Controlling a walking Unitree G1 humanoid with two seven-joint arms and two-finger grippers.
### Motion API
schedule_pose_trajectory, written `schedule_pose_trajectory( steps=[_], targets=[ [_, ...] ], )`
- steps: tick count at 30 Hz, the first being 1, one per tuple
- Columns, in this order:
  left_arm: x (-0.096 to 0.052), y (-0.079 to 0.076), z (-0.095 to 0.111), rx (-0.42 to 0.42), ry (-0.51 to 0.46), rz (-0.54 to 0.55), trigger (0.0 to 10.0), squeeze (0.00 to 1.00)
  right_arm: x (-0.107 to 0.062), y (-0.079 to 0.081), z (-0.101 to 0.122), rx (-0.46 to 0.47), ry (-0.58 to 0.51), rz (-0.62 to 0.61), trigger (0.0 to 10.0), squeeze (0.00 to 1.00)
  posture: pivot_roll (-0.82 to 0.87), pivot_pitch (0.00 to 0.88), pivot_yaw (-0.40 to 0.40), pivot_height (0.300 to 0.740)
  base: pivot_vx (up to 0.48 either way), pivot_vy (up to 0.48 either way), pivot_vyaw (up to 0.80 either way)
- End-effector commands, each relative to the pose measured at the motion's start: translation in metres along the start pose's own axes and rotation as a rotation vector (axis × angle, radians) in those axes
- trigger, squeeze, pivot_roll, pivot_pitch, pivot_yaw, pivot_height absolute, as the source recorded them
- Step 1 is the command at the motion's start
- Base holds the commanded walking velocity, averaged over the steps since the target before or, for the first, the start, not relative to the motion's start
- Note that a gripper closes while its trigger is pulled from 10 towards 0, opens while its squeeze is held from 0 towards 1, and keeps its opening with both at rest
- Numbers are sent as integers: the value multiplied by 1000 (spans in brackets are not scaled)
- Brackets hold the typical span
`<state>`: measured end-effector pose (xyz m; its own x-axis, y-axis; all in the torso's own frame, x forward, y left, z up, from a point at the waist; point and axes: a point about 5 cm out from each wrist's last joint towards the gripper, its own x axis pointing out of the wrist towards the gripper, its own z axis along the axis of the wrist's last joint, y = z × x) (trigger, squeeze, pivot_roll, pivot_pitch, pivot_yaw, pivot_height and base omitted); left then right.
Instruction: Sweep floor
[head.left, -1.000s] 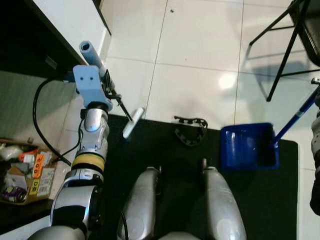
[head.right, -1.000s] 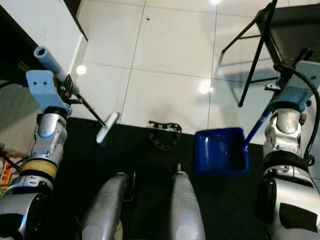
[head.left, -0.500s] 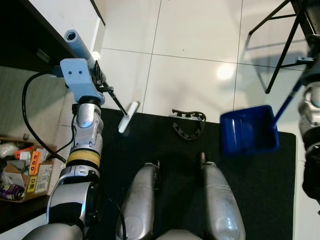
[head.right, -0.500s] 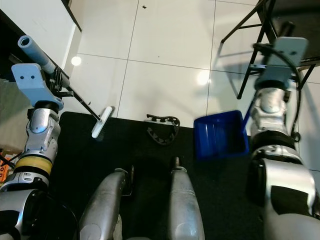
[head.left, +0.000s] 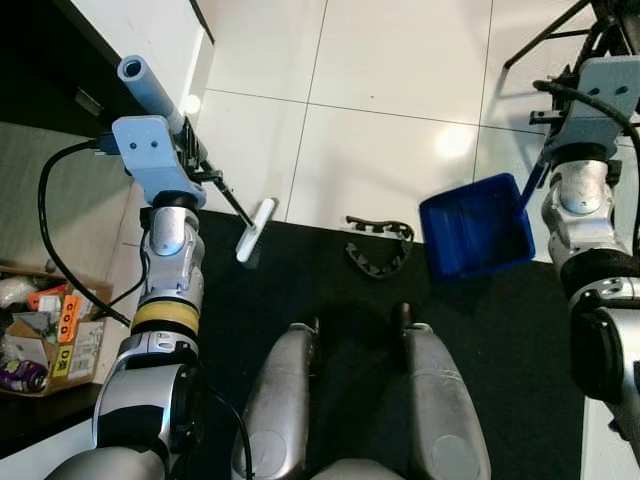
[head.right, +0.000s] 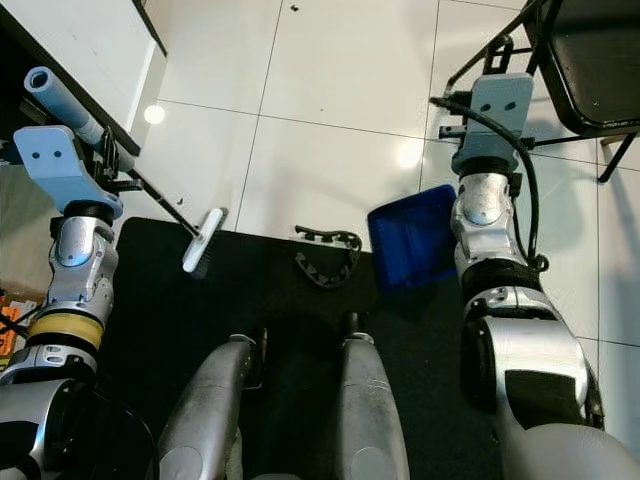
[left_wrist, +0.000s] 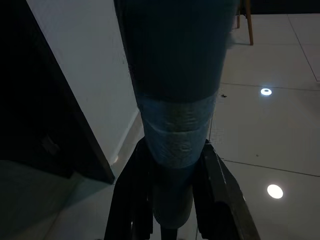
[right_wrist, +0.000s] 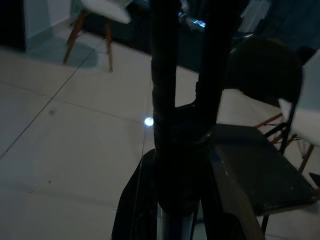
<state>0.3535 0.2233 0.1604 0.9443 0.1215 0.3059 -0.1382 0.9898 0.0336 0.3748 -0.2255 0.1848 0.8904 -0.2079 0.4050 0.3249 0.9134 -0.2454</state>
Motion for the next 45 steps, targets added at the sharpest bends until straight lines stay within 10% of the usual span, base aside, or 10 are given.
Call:
schedule_pose_trajectory(
  steps=[1, 12, 37, 45],
  targets=[
    [-9, 8, -8, 2, 18, 23, 10000, 0, -15, 6, -12, -32, 14, 11, 10000, 0, 68, 476, 23, 740, 0, 0, 0],
    [-15, -8, -15, -33, 25, -8, 10000, 0, -29, 13, -17, -34, -7, -87, 10000, 0, 54, 479, 29, 740, 0, 0, 0],
    [-19, -32, -8, -232, -60, -109, 10000, 0, -36, 39, 3, 482, -84, -101, 10000, 0, 55, 483, 35, 740, 0, 0, 0],
    [-21, -34, -10, -224, -43, -140, 10000, 0, -43, 46, -7, 461, -22, -80, 10000, 0, 60, 483, 29, 740, 0, 0, 0]
  ],
)
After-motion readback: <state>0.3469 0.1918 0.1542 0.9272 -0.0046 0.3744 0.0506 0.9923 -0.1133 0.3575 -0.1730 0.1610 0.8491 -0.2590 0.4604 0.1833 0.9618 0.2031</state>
